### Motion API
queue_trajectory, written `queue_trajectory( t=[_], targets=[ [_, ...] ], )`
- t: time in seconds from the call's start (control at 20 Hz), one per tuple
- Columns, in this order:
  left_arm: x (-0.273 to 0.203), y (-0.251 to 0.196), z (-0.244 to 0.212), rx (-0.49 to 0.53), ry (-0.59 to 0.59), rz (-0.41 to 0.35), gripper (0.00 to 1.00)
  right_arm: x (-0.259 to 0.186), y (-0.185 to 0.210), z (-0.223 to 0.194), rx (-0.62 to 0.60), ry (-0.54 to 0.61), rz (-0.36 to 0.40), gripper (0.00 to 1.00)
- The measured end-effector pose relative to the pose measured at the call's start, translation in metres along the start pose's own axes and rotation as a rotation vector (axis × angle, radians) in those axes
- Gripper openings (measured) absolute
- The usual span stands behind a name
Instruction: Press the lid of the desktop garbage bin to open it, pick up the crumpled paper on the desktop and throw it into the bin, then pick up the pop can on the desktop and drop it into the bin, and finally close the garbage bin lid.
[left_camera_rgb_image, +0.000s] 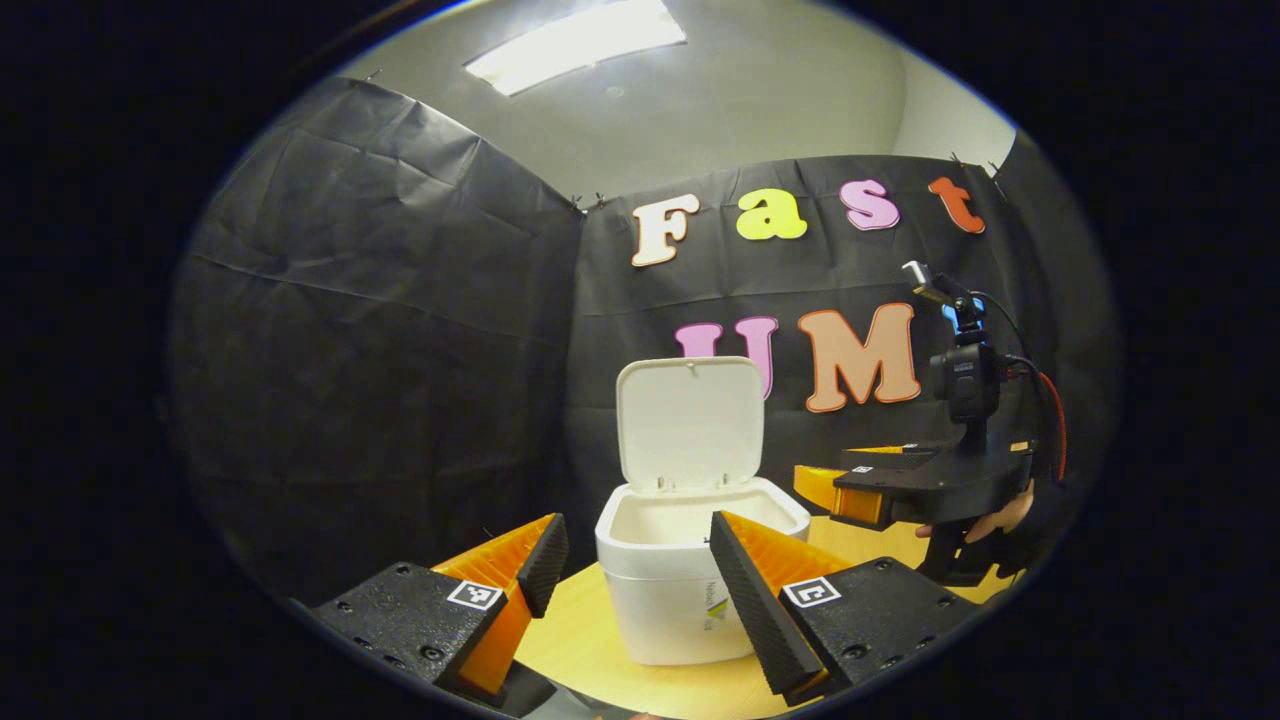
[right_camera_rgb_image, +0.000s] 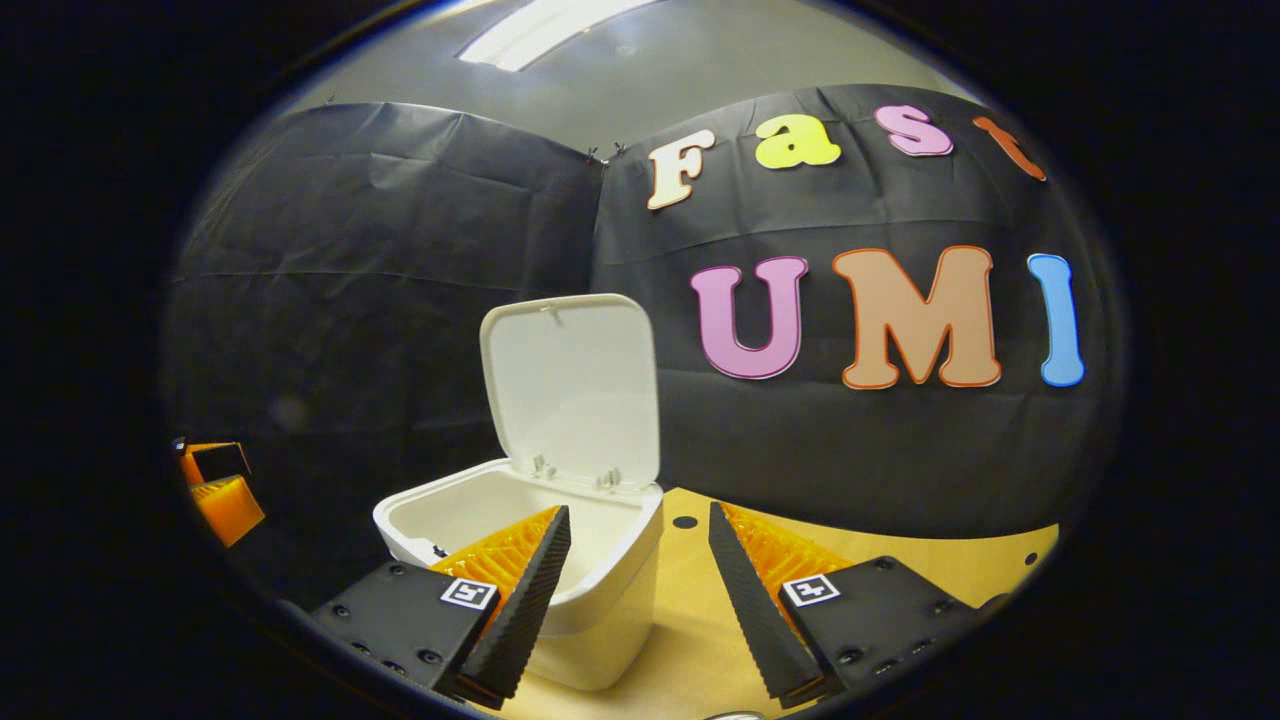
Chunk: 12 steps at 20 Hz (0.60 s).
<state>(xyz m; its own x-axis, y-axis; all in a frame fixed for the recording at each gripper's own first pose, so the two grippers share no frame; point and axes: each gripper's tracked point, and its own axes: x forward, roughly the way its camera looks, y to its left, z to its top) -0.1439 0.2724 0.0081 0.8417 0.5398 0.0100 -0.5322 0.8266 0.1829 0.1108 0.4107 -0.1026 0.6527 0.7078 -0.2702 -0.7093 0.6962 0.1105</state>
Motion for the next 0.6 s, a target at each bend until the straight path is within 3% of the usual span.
queue_trajectory(
  t=[0.6],
  targets=[
    [0.03,-0.138,-0.009,-0.063,0.003,-0.325,0.86,-0.113,-0.149,-0.029,0.048,0.022,-0.327,0.88]
  ],
)
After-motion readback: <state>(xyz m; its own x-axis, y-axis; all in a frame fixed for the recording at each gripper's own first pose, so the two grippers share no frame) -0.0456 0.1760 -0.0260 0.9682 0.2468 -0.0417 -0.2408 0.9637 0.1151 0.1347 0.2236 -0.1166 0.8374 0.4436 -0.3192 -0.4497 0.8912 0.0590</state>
